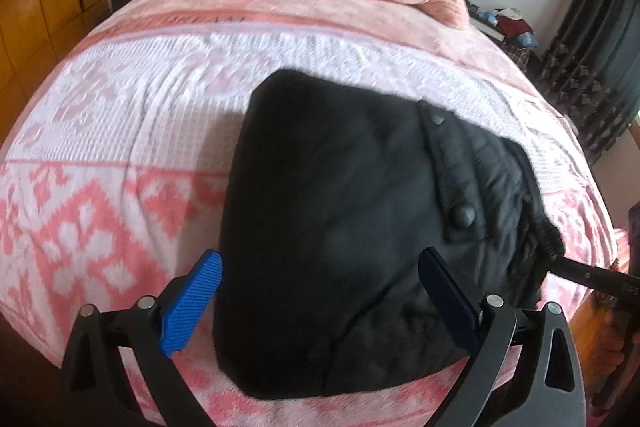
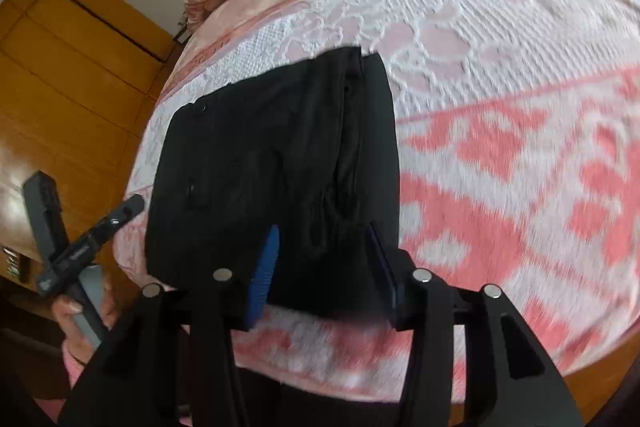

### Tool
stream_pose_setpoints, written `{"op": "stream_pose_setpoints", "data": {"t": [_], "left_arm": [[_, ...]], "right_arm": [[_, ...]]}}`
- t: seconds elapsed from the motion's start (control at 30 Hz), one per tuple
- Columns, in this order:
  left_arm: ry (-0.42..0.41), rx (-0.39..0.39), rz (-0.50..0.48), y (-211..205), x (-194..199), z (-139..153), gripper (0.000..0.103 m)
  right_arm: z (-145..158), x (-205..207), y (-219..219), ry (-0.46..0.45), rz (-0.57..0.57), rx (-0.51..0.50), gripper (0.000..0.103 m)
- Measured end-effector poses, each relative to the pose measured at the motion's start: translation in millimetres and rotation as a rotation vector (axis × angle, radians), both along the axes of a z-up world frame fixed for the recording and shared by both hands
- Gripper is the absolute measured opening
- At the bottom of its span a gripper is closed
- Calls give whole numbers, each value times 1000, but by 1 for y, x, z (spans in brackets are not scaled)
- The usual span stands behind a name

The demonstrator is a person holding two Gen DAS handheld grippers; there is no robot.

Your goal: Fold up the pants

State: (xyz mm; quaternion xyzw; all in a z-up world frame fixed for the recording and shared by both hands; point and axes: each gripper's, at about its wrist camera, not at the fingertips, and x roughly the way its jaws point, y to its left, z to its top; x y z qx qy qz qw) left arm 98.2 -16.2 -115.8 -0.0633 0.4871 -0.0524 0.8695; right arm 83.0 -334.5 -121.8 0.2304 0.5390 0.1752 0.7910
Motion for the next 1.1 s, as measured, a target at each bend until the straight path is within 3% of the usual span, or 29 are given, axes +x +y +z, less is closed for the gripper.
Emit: {"op": "stream_pose_setpoints", "data": {"t": [0.27, 0.53, 0.73, 0.77, 0.93, 1.1], "left_arm": [[44, -29, 48, 18, -10, -15, 99], [41, -30, 30, 16, -7, -12, 99], [46, -42, 20, 22, 0, -11, 99], [48, -55, 16, 26, 1, -11, 99], [86, -156, 6, 55, 21, -14, 99], [185, -317, -46, 79, 44, -37, 99]], "right_arm": [[-5, 4, 16, 27, 13, 12, 58], [-1, 4, 25, 3, 35, -23, 28], [-21, 3, 18, 91, 30, -7, 26], [-21, 3, 18, 91, 34, 2, 27], [6, 0, 5, 2, 34, -44, 55], [9, 18, -25, 13, 11, 54, 70]]}}
